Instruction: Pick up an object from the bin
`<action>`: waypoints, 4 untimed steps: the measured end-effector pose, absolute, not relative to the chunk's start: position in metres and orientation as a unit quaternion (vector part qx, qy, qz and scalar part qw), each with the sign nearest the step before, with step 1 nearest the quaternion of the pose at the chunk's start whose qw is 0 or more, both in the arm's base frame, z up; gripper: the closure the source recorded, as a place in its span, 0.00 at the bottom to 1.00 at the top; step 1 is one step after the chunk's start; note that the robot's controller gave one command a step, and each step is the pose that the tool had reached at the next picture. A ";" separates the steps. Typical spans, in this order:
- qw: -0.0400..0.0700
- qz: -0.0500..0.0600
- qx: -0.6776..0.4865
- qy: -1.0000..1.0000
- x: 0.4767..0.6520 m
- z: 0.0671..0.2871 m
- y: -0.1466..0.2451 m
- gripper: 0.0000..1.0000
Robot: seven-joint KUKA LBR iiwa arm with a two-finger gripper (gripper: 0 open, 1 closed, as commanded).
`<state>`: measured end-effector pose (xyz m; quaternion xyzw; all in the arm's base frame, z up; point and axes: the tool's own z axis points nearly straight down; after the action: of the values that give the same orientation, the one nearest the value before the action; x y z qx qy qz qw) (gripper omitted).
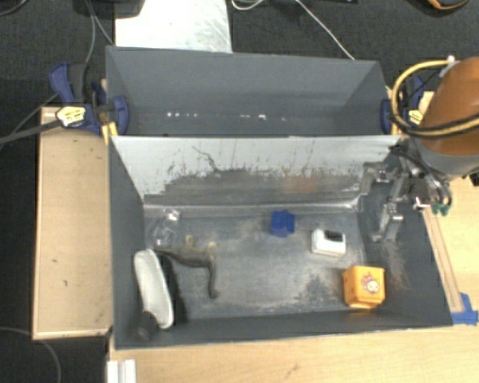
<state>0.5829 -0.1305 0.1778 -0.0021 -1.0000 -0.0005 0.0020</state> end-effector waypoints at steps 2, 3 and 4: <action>-0.001 0.000 -0.136 -0.991 0.586 0.096 -0.105 0.00; -0.006 0.000 -0.072 -0.997 0.584 0.135 -0.096 0.00; -0.002 0.000 -0.158 -0.987 0.553 0.101 -0.082 0.00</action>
Offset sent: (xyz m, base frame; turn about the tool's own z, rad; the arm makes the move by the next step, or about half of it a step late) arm 0.0026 0.0332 -0.1078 0.3425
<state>0.5526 -0.0824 0.1007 -0.1585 -0.9874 -0.0005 -0.0017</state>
